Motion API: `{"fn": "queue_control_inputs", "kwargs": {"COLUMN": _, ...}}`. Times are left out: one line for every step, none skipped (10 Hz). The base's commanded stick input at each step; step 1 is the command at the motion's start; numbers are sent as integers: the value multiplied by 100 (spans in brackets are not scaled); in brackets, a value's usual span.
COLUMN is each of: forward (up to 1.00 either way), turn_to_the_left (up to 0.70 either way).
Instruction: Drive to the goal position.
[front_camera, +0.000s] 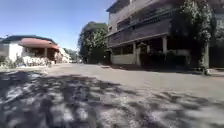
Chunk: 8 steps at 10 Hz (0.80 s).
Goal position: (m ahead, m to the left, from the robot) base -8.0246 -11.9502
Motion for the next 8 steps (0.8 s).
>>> {"fn": "queue_control_inputs", "kwargs": {"forward": 0, "turn_to_the_left": -5}}
{"fn": "queue_control_inputs", "kwargs": {"forward": 0, "turn_to_the_left": -5}}
{"fn": "queue_control_inputs", "kwargs": {"forward": 0, "turn_to_the_left": -5}}
{"fn": "queue_control_inputs", "kwargs": {"forward": 0, "turn_to_the_left": -5}}
{"fn": "queue_control_inputs", "kwargs": {"forward": 0, "turn_to_the_left": -5}}
{"fn": "queue_control_inputs", "kwargs": {"forward": 0, "turn_to_the_left": -5}}
{"fn": "queue_control_inputs", "kwargs": {"forward": 0, "turn_to_the_left": -5}}
{"fn": "queue_control_inputs", "kwargs": {"forward": 0, "turn_to_the_left": -5}}
